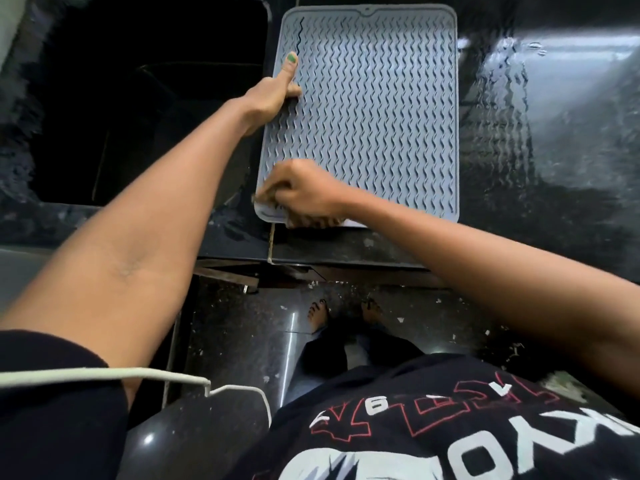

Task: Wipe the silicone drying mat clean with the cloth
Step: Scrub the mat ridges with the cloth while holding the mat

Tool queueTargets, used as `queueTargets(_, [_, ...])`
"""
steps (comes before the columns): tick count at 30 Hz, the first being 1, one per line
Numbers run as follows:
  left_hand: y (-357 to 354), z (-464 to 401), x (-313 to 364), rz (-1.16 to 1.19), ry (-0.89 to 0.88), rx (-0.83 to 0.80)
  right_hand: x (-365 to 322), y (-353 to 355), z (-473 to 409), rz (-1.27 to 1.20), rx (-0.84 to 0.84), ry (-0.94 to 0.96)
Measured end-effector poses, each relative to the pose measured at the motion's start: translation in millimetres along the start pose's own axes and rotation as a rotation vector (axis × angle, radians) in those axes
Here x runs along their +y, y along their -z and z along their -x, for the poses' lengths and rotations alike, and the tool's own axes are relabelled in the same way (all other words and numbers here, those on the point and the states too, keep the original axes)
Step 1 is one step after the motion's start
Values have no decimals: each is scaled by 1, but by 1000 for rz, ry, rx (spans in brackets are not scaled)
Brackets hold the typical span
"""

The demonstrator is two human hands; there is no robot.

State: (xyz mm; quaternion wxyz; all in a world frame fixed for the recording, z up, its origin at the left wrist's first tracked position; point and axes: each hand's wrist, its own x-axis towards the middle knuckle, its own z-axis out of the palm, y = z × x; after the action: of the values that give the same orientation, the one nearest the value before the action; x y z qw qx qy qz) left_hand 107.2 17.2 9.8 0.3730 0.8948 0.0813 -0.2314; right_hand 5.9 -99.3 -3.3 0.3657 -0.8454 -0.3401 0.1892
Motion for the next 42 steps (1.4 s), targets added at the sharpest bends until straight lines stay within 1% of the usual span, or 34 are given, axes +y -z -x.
queueTargets(1, [-1,-1,-1,25,4,12,9,12,-4,-13,148,-46])
queueTargets(2, [-2,-2,-3,47,12,19,20,22,-8,26,281,-111])
queueTargets(3, [-4,-3,-5,58,15,21,33,31,-12,91,364,-195])
queueTargets(4, [-5,-3,-7,66,16,20,45,37,-14,158,388,-278])
queueTargets(5, [-7,-2,-8,69,17,20,54,41,-16,204,366,-337])
queueTargets(7, [-10,-3,-8,46,18,9,61,42,-20,252,298,-354])
queueTargets(10, [-12,-1,-9,-13,13,-23,49,35,-13,266,235,-241])
queueTargets(14, [-11,-3,-9,-19,10,-31,28,16,27,170,135,-98])
queueTargets(17, [-12,-3,-10,-32,-4,-59,17,-5,56,128,61,-74])
queueTargets(19, [-16,0,-9,-46,1,-39,15,-7,61,53,58,-110])
queueTargets(21, [-21,2,-7,-71,-21,4,15,0,60,-36,11,-162])
queueTargets(22, [-22,3,-6,-76,-39,36,15,5,59,-123,-26,-202])
queueTargets(24, [-25,7,-3,-76,-90,93,18,18,59,-398,-59,-294])
queueTargets(25, [-26,9,-1,-72,-115,112,20,24,59,-533,-24,-327])
queueTargets(27, [-26,20,4,-19,-168,146,25,36,58,-787,125,-389])
queueTargets(30, [-33,46,7,162,-228,127,33,51,56,-1156,366,-481])
queueTargets(31, [-37,59,8,229,-219,95,35,55,57,-1270,399,-492])
queueTargets(33, [-47,83,7,359,-152,-10,34,64,60,-1447,404,-474])
queueTargets(36, [-59,110,8,412,-102,-129,29,73,60,-1515,441,-446])
queueTargets(38, [-69,121,13,446,-118,-121,23,74,57,-1511,469,-440])
queueTargets(42, [-79,128,22,570,-87,-31,15,77,52,-1441,527,-414])
